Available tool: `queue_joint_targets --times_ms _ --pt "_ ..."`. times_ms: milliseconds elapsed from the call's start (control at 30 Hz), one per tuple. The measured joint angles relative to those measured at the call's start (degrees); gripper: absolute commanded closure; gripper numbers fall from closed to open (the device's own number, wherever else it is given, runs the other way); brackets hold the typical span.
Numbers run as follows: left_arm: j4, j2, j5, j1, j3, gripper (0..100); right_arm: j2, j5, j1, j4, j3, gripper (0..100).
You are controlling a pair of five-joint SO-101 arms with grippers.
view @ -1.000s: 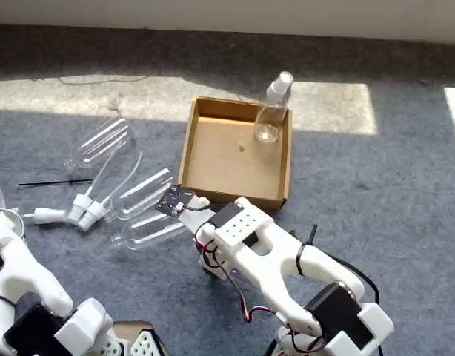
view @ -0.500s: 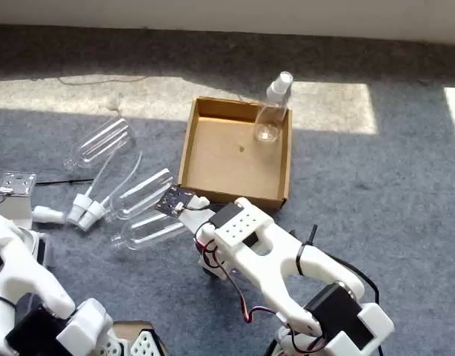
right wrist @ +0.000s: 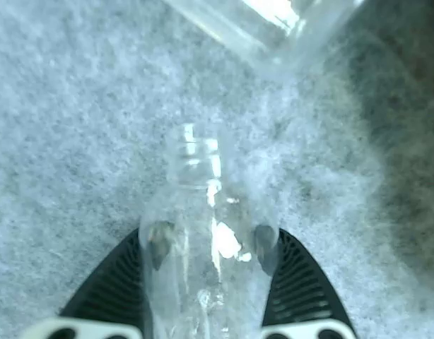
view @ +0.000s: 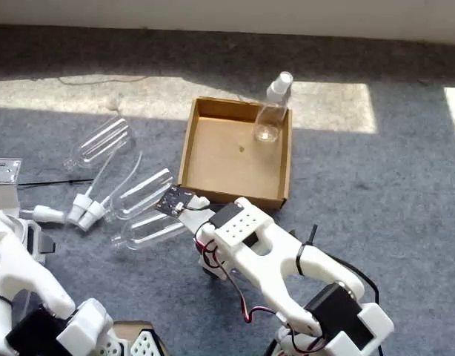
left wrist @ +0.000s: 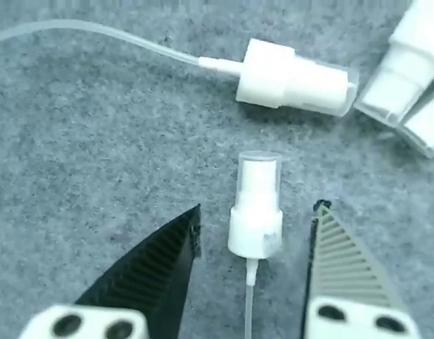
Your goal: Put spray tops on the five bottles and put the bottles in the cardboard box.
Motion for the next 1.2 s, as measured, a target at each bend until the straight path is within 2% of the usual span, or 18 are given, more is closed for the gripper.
queue_joint_targets --times_ms 267,433,733,1200 --pt "-0.1 0.0 0.1 2.6 0.2 80 0.0 0.0 0.0 0.0 0.0 98.6" --pt "-3.3 0.1 0.1 2.6 3.3 80 0.0 0.0 0.0 0.0 0.0 98.6" --pt "-5.5 7.6 -0.9 1.7 3.3 80 0.0 0.0 0.0 0.0 0.0 98.6" --pt "-5.9 8.9 -4.3 -1.5 3.2 80 0.0 0.0 0.0 0.0 0.0 98.6"
